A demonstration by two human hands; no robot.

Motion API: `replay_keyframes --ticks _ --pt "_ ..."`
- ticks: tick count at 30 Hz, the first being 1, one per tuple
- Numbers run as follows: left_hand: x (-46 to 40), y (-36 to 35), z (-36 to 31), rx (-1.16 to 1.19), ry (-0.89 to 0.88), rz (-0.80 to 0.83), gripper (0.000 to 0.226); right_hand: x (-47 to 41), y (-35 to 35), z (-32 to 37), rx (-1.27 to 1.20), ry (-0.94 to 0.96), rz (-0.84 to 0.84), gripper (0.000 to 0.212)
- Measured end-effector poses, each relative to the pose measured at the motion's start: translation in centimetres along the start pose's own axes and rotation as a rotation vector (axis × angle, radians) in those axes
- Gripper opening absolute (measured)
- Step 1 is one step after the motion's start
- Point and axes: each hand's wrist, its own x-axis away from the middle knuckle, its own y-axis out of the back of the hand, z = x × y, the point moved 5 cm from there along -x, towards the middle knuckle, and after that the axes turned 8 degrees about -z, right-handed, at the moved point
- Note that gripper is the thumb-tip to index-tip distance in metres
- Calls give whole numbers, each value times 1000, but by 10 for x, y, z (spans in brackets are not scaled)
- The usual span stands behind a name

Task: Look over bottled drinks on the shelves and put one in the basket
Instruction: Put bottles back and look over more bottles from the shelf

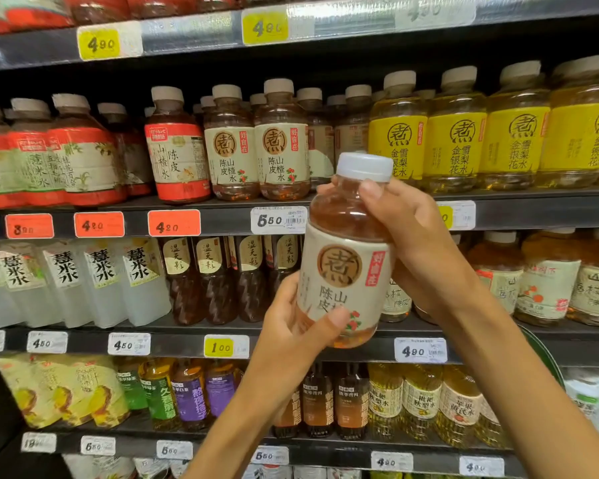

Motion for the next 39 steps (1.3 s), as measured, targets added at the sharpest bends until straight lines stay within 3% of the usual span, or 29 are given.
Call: replay_keyframes --ticks 3,8,12,16,20,22,25,30,33,36,39 --pt "-3 1 -2 31 -16 -61 92 -3 -1 -1 25 -45 -60 39" --pt "-6 -3 -3 305 85 64 69 -11 -1 -2 -58 -147 9 37" --pt "-5 -14 2 411 183 178 69 -18 -1 -12 -200 -261 -21 47" --pt "-8 -4 6 222 104 49 55 -22 5 -16 -128 -239 -92 26" --pt "-9 -8 4 -17 57 8 78 -20 3 -14 82 -191 -123 27" --pt "-10 -10 7 -42 56 -12 75 -20 -2 -13 130 -186 -65 31" --pt "-12 -8 4 135 92 5 70 -23 -3 -9 92 -195 14 35" --pt "-7 -20 -1 483 185 251 73 -30 -6 -14 -170 -267 38 33" --pt "-9 -16 1 368 146 166 73 -31 -6 -13 -222 -219 20 31" --pt "-18 -1 -4 110 40 -32 72 -29 2 -2 -58 -111 -75 28" --pt "-21 -4 -8 -37 -59 -50 76 -28 0 3 86 -51 -141 26"
